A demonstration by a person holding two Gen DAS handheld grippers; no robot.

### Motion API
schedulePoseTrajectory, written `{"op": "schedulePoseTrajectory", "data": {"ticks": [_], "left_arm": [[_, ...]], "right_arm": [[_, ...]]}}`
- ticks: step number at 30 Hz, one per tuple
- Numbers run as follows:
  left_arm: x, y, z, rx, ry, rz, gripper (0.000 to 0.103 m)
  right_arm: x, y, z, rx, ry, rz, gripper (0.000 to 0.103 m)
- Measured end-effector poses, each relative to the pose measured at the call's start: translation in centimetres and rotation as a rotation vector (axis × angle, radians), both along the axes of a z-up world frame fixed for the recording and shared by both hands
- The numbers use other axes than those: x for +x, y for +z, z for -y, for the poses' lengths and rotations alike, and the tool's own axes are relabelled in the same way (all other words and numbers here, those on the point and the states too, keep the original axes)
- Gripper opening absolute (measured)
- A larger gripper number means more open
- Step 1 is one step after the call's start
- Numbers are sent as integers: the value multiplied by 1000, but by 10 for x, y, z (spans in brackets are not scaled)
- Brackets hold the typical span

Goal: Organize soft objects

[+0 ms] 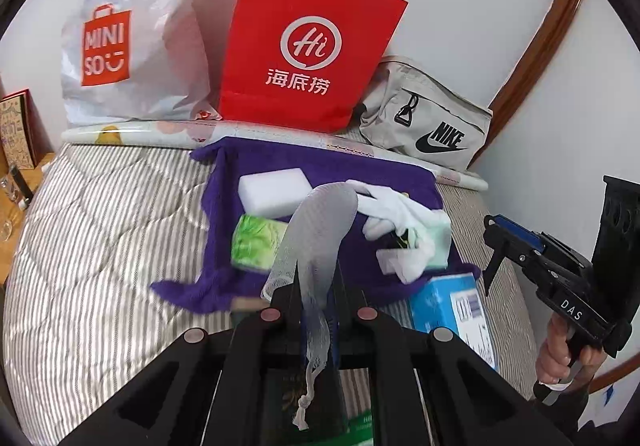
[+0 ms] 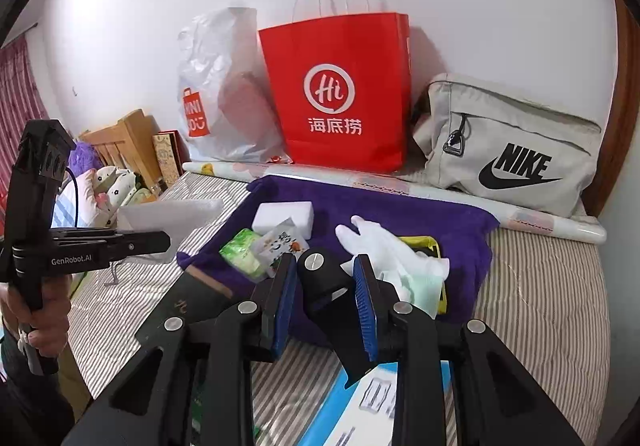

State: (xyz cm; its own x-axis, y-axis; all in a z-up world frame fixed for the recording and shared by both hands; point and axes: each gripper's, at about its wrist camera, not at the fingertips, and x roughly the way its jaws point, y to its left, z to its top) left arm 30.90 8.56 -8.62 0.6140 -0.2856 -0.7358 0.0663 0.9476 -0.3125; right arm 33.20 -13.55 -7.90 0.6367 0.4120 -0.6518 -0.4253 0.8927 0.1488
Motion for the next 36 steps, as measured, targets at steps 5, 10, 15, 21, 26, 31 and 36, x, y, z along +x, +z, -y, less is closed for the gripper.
{"op": "schedulePoseTrajectory", "data": {"ticks": [5,10,15,21,26,31,36], "left_arm": [[32,-5,12,9,-17,-14,8],[59,-12,21,56,-26,-19,8],[84,-21,23,38,-24,-46,8],[110,-35,28,80,-35,-67,8],[123,-49,29,49,-55,-102,8],[130,-59,33,48,-69,-125,8],[134,-64,35,35,-82,-148,22]], "right_arm": [[24,-3,2,-12,-12,-2,29],[51,-7,1,-37,-40,2,29],[72,-16,-1,-65,-53,-4,30],[94,-36,-2,-95,-58,-46,30],[107,-52,-1,-111,-67,-75,30],[113,-64,-2,-116,-65,-101,32],[118,-72,-4,-109,-56,-135,35]]}}
